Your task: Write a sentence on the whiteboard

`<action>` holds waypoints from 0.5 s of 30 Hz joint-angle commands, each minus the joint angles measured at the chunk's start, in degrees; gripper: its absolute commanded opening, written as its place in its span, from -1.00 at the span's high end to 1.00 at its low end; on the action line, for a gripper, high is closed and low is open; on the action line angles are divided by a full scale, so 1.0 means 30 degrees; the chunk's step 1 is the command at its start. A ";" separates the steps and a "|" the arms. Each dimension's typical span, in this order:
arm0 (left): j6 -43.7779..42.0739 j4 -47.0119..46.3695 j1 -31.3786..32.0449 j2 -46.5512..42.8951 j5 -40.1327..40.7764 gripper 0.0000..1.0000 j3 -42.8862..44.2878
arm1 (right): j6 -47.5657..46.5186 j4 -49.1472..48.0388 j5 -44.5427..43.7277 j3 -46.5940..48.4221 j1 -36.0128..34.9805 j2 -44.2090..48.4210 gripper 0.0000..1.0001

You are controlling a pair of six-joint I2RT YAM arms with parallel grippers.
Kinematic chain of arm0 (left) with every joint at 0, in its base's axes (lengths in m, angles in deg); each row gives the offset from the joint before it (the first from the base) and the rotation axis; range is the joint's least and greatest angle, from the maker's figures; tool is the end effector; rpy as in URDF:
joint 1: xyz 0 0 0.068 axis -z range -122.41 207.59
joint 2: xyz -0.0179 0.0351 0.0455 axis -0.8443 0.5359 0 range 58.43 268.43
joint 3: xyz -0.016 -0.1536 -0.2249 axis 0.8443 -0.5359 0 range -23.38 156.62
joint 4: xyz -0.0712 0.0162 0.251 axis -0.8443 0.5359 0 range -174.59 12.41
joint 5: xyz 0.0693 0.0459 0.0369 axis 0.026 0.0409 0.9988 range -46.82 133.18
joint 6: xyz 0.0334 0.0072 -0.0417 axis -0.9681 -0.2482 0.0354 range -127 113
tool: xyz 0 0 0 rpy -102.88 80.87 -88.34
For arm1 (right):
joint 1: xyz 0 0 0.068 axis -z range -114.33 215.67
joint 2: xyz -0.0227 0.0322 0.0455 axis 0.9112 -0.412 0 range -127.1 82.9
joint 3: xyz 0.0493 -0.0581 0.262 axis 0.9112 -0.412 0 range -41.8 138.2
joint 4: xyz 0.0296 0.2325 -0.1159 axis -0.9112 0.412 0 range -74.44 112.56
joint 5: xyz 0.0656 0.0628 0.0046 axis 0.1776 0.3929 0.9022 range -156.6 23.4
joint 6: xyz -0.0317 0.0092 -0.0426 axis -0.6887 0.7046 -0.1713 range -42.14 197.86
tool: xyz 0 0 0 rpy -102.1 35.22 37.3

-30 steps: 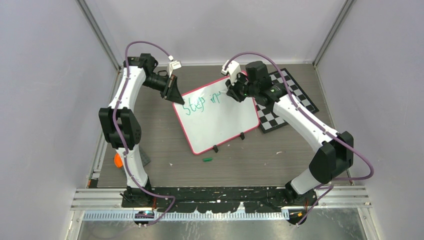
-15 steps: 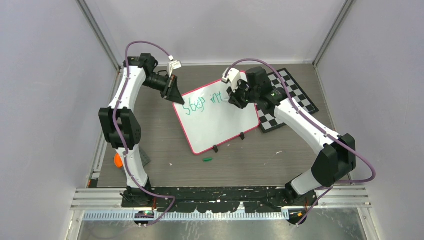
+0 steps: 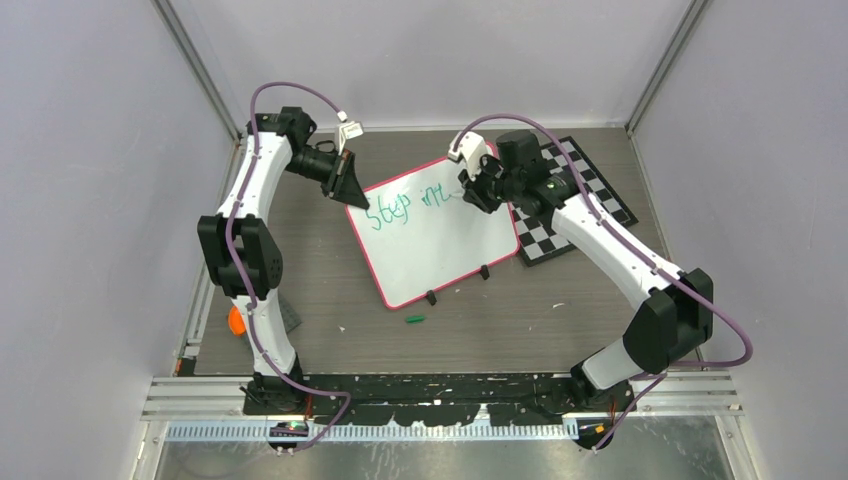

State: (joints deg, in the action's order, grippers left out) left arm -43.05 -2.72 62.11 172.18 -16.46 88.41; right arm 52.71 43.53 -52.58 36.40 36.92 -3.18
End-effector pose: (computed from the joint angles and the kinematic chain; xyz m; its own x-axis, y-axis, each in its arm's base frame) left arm 0.3796 -0.0608 0.3152 -0.7235 0.3555 -0.5917 0.6902 0.3554 -0.6304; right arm 0.2947 0.1715 0.3391 -0.1934 -0.5763 -0.7940 -0.7965 0.5648 -0.2159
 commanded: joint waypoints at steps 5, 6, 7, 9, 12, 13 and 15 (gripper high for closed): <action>-0.0513 -0.0073 0.0407 -0.0274 0.0618 0.98 -0.0264 | 0.0465 -0.1364 -0.0188 0.0557 0.0137 0.1331 1.00; -0.0509 -0.0094 0.0401 -0.0257 0.0589 0.97 -0.0272 | 0.0544 -0.1432 -0.0279 0.0602 0.0155 0.1247 0.99; -0.0483 -0.0093 0.0422 -0.0266 0.0574 0.98 -0.0269 | 0.0598 -0.1418 -0.0301 0.0710 0.0177 0.1141 0.99; -0.0477 -0.0098 0.0444 -0.0218 0.0572 0.98 -0.0247 | 0.0761 -0.1525 -0.0469 0.0870 0.0177 0.0881 1.00; -0.0486 -0.0081 0.0461 -0.0241 0.0568 0.98 -0.0273 | 0.0769 -0.1725 -0.0638 0.1121 0.0154 0.0570 0.99; -0.0491 -0.0098 0.0459 -0.0272 0.0572 0.98 -0.0291 | 0.0678 -0.1755 -0.0654 0.1236 0.0158 0.0441 1.00; -0.0484 -0.0116 0.0459 -0.0305 0.0596 0.98 -0.0333 | 0.0605 -0.1686 -0.0712 0.1405 0.0175 0.0137 0.99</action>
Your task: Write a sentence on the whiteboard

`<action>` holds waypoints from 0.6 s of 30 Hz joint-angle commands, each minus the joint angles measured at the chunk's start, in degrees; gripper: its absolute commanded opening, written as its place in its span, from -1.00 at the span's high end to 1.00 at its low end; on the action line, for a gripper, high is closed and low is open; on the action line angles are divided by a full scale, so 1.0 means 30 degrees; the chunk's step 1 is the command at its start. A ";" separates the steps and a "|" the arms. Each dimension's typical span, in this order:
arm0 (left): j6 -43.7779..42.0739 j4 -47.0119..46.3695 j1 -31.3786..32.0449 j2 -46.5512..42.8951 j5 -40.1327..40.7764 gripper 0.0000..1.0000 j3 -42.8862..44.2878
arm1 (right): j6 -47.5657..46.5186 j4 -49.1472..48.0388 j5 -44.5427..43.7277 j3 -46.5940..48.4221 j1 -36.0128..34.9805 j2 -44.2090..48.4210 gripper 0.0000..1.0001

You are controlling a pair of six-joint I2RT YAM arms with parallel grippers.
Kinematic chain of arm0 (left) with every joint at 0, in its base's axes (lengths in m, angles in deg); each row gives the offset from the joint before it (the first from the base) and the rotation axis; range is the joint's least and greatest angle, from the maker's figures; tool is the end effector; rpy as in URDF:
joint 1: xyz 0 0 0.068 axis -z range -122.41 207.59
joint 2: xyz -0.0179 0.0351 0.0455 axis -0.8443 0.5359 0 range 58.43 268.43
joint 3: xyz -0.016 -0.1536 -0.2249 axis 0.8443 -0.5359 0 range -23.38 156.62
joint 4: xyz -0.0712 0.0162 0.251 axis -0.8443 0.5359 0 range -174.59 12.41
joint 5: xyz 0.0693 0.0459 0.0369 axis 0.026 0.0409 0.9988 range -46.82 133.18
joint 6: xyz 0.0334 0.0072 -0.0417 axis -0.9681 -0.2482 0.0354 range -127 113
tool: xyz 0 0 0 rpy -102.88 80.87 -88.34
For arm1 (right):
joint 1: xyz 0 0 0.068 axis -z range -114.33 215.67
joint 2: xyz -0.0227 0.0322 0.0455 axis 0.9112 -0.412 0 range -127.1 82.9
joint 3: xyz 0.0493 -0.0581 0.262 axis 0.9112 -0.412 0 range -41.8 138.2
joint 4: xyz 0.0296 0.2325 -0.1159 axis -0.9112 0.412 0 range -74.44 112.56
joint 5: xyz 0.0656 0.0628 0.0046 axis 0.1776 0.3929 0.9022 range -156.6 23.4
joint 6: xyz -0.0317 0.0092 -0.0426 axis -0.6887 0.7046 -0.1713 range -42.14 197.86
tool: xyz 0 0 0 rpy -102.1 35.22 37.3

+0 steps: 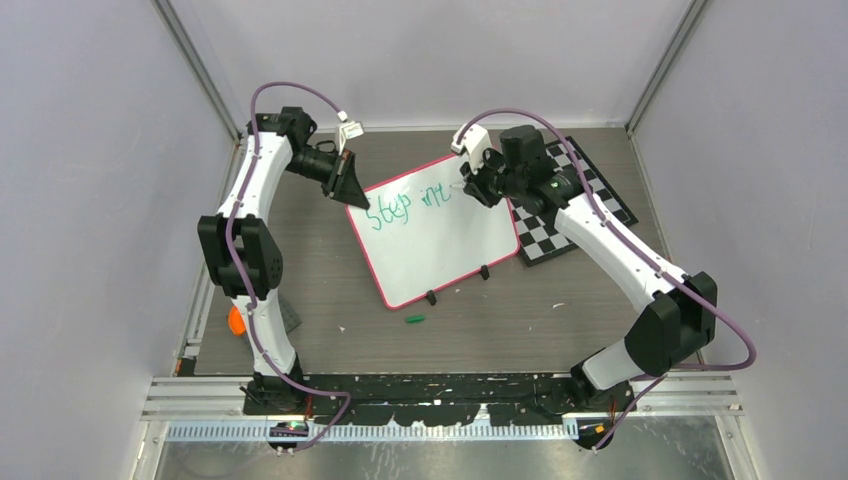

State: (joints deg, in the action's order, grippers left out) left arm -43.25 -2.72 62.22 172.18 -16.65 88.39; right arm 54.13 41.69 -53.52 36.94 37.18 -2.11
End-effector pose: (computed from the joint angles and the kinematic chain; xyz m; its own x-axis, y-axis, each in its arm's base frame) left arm 0.3795 -0.0616 0.3152 -0.7207 0.3564 -0.5947 0.6931 0.3505 -0.6299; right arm 0.2940 0.1688 0.3511 -0.1766 -0.5418 -0.8217 -0.7686 0.5974 -0.2287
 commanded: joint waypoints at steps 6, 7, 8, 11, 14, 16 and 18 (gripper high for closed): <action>-0.0397 -0.0167 0.0422 -0.0329 0.0696 0.98 -0.0375 | -0.0095 -0.0634 0.0202 0.1423 0.0053 -0.0575 0.99; -0.0397 -0.0186 0.0429 -0.0330 0.0718 0.98 -0.0389 | -0.0145 -0.0475 0.0271 0.1393 0.0047 -0.0538 1.00; -0.0397 -0.0188 0.0430 -0.0345 0.0732 0.98 -0.0406 | -0.0195 -0.0375 0.0357 0.1338 0.0083 -0.0511 0.99; -0.0427 -0.0171 0.0422 -0.0331 0.0769 0.98 -0.0429 | -0.0390 0.0058 0.0648 0.1063 0.0057 -0.0316 0.99; -0.0423 -0.0185 0.0437 -0.0328 0.0759 0.98 -0.0447 | -0.0680 0.0470 0.0715 0.0687 0.0063 -0.0124 0.99; -0.0398 -0.0189 0.0434 -0.0306 0.0725 0.98 -0.0444 | -0.0825 0.0636 0.0611 0.0385 0.0060 0.0009 0.99; -0.0400 -0.0172 0.0444 -0.0302 0.0737 0.98 -0.0405 | -0.1056 0.0790 0.0484 0.0096 0.0056 0.0182 0.99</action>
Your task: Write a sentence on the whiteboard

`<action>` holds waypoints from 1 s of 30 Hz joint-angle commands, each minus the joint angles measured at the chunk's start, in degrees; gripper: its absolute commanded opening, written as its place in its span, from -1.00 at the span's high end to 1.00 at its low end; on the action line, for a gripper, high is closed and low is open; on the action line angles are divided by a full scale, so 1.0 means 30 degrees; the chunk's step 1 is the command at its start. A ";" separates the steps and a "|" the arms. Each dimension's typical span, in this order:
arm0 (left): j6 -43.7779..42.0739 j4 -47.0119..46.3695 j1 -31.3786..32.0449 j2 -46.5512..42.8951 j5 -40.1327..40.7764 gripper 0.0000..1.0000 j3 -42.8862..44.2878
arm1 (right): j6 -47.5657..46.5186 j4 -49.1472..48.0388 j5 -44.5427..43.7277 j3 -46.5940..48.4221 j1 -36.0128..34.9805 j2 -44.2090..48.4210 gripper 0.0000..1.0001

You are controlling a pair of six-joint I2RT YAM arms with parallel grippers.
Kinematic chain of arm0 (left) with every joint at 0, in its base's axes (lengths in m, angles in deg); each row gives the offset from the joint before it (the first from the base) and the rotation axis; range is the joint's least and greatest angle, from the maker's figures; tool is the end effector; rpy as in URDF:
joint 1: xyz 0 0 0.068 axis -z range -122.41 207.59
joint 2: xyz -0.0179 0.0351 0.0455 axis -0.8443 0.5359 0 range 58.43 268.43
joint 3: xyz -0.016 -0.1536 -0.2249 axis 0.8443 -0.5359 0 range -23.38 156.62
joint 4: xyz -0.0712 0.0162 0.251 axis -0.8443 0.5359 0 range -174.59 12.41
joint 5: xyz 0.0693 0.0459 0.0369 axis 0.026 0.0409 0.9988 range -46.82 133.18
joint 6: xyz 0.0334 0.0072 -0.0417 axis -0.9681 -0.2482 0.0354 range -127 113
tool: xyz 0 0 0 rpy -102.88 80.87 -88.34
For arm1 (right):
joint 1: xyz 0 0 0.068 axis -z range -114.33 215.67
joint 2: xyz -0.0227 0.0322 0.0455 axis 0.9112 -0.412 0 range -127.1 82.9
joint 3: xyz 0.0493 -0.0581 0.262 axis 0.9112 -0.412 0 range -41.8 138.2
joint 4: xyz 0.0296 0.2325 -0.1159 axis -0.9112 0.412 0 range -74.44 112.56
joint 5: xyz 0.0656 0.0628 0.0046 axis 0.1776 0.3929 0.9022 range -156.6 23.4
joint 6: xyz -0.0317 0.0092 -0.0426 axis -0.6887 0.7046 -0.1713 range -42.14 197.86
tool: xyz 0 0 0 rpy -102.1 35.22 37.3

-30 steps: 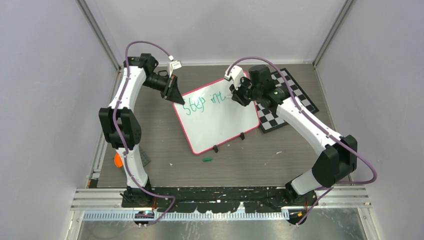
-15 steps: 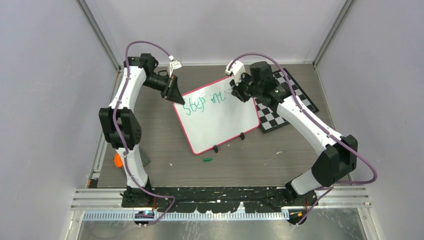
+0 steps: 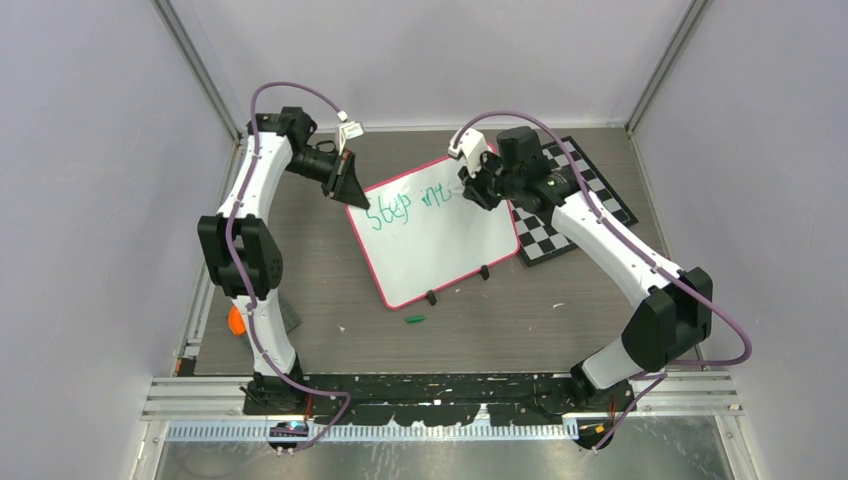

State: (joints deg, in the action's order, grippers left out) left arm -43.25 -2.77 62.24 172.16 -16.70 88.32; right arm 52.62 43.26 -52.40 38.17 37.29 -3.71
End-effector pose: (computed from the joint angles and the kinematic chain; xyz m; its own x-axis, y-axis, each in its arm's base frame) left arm 0.3794 -0.0617 0.3151 -0.7205 0.3562 -0.5949 0.6932 0.3497 -0.6302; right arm 0.2988 0.1714 0.3471 -0.1765 -0.5651 -0.8059 -0.7897 0.5701 -0.2268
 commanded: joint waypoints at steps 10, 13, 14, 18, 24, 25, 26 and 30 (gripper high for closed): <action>-0.0355 -0.0172 0.0470 -0.0211 0.0740 0.98 -0.0250 | -0.1066 0.0335 -0.1202 0.0050 0.0715 0.0476 1.00; -0.0318 -0.0202 0.0472 -0.0192 0.0729 0.98 -0.0227 | -0.0928 -0.0068 -0.1515 0.0417 0.0725 0.0188 0.99; -0.0296 -0.0203 0.0508 -0.0177 0.0728 0.98 -0.0183 | -0.0830 -0.0241 -0.1561 0.0486 0.0733 0.0140 0.99; -0.0295 -0.0203 0.0503 -0.0198 0.0762 0.98 -0.0209 | -0.0563 -0.0603 -0.1517 0.0918 0.0727 -0.0113 0.99; -0.0229 -0.0254 0.0503 -0.0177 0.0773 0.98 -0.0145 | -0.0361 -0.0793 -0.1005 0.1392 0.0707 -0.0360 0.99; -0.0200 -0.0283 0.0503 -0.0151 0.0770 0.98 -0.0125 | -0.0350 -0.0782 -0.0871 0.1472 0.0665 -0.0397 0.99; -0.0197 -0.0279 0.0503 -0.0148 0.0770 0.98 -0.0123 | -0.0338 -0.0784 -0.0800 0.1496 0.0627 -0.0427 0.99; -0.0163 -0.0291 0.0503 -0.0122 0.0800 0.98 -0.0118 | -0.0322 -0.0688 -0.0361 0.1633 0.0395 -0.0546 0.99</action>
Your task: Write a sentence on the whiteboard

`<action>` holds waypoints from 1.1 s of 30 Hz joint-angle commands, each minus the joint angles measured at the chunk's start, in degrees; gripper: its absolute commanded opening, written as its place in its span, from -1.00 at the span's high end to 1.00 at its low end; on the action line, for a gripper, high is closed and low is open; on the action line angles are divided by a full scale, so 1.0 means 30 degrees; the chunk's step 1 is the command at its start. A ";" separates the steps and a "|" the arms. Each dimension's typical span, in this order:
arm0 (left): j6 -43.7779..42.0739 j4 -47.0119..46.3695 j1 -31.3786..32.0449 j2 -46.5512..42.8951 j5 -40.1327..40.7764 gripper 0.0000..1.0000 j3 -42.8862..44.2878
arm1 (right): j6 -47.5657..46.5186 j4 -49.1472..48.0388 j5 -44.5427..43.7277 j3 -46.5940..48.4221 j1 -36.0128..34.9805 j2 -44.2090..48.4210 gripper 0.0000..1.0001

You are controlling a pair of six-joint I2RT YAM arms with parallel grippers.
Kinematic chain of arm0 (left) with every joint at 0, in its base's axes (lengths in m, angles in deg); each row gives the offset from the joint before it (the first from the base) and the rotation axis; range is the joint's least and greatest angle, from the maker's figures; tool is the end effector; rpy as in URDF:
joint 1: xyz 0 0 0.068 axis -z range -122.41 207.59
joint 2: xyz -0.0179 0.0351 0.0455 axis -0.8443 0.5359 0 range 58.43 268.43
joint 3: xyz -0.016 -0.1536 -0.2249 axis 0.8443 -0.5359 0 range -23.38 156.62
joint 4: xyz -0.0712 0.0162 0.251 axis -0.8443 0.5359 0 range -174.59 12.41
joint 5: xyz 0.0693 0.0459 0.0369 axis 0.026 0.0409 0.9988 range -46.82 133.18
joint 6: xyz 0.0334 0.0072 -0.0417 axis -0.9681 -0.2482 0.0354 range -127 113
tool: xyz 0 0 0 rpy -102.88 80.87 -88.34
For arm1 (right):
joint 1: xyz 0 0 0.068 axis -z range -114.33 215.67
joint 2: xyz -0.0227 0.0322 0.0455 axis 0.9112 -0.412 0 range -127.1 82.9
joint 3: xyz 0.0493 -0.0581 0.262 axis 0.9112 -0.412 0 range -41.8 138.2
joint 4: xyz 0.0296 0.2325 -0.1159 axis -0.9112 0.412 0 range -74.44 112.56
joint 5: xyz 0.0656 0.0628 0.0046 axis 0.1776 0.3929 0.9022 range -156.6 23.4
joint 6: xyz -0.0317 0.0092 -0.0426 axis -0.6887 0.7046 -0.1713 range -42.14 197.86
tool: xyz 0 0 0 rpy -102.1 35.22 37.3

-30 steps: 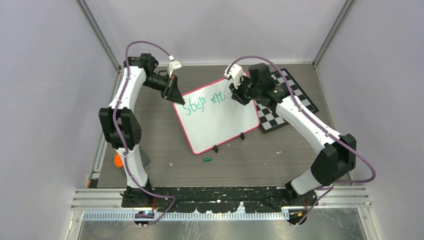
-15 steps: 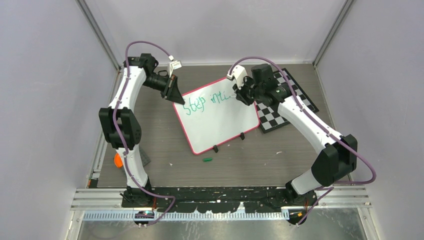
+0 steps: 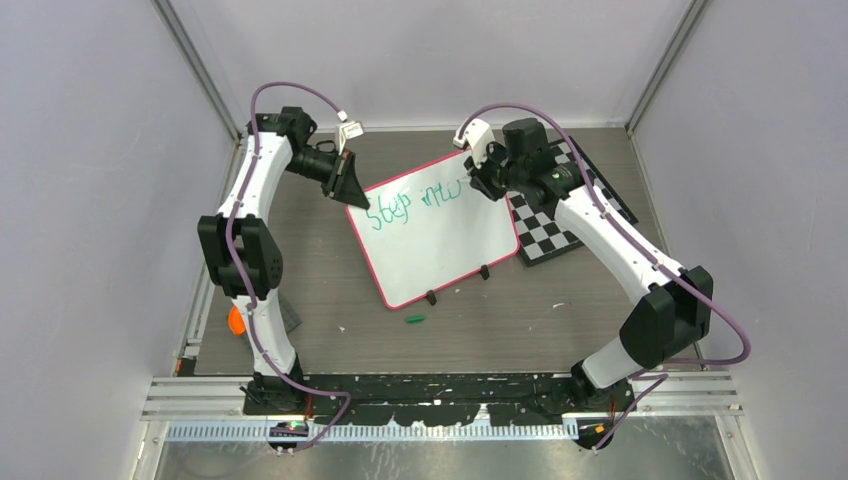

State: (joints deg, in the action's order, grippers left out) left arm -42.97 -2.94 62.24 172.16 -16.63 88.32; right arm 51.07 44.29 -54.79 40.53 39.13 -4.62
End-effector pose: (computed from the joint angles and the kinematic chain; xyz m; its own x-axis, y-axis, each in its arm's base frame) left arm 0.3797 -0.0617 0.3151 -0.7222 0.3550 -0.5937 0.6916 0.3521 -0.6307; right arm 0.3084 0.1622 0.3541 -0.1801 -0.5830 -0.7922 -0.7511 0.6016 -0.2720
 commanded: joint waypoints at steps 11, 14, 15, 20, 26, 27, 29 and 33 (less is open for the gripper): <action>-0.0265 -0.0229 0.0503 -0.0096 0.0810 0.98 -0.0178 | -0.0178 -0.0554 0.1223 0.0498 -0.0648 -0.0100 1.00; -0.0273 -0.0229 0.0503 -0.0113 0.0850 0.98 -0.0173 | -0.0360 -0.0248 0.1446 0.0422 -0.0718 0.0028 0.99; -0.0274 -0.0222 0.0517 -0.0081 0.0837 0.98 -0.0151 | -0.0384 -0.0167 0.1492 0.0354 -0.0708 0.0080 0.99; -0.0302 -0.0203 0.0503 -0.0133 0.0866 0.93 -0.0075 | -0.0623 0.0247 0.2045 0.0086 -0.0718 0.0752 0.99; -0.0058 -0.0014 0.0507 -0.0444 0.0714 0.35 0.0699 | -0.0161 0.0934 0.3285 -0.0038 -0.0726 0.1980 0.99; 0.0055 -0.0063 0.0511 -0.0584 0.0670 0.24 0.0735 | 0.0069 0.0998 0.3436 -0.0044 -0.0716 0.2185 0.99; 0.0347 -0.0233 0.0503 -0.0908 0.0562 0.05 0.0816 | 0.0613 0.1013 0.3558 -0.0071 -0.0713 0.2557 0.99; 0.1109 -0.0921 0.0503 -0.1697 0.0528 -0.21 0.0755 | 0.1777 0.0976 0.2998 0.0219 -0.0703 0.3039 0.99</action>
State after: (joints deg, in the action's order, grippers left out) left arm -41.79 -3.05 63.77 171.99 -14.64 88.82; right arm 52.34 47.83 -46.26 39.94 37.23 1.10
